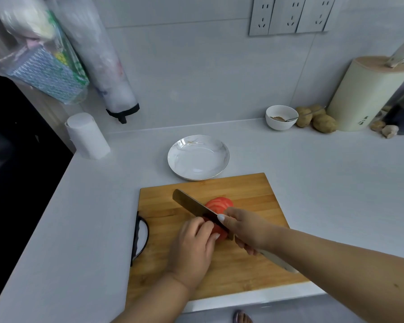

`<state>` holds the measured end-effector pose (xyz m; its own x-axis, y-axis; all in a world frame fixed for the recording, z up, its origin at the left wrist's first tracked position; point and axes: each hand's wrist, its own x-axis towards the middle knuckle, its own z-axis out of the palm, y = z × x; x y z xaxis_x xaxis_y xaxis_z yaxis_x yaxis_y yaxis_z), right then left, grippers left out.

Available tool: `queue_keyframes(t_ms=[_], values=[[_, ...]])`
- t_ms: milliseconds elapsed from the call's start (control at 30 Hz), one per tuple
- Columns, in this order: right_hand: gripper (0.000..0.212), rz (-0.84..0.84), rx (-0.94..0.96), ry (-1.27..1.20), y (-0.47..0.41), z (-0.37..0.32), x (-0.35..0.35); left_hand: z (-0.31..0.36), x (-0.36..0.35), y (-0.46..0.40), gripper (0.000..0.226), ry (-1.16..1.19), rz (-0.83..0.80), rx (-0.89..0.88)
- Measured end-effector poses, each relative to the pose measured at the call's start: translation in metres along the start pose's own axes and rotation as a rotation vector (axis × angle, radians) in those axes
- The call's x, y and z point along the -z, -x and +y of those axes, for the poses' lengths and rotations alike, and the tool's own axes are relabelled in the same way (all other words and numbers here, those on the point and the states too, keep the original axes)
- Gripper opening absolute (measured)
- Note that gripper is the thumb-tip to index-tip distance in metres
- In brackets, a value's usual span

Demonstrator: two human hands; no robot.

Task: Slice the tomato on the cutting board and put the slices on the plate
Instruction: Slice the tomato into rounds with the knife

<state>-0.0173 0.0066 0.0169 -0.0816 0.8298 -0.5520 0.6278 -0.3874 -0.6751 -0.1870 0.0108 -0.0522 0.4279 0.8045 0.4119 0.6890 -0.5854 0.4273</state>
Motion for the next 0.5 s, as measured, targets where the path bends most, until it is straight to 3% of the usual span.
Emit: queue_keyframes(t_ms=[167,367,500], values=[[0.032,-0.003,0.026,-0.027,0.001,0.0024,-0.0015,-0.0053,-0.0012,-0.0034,0.021,-0.002,0.012,-0.01],[0.042,0.011,0.014,-0.055,-0.0014,-0.0005,-0.0018,-0.0064,-0.0011,-0.0027,0.021,0.001,0.024,-0.029],[0.029,0.012,0.009,-0.041,0.0002,-0.0009,-0.001,-0.0075,-0.0022,-0.004,0.019,-0.004,0.047,-0.041]])
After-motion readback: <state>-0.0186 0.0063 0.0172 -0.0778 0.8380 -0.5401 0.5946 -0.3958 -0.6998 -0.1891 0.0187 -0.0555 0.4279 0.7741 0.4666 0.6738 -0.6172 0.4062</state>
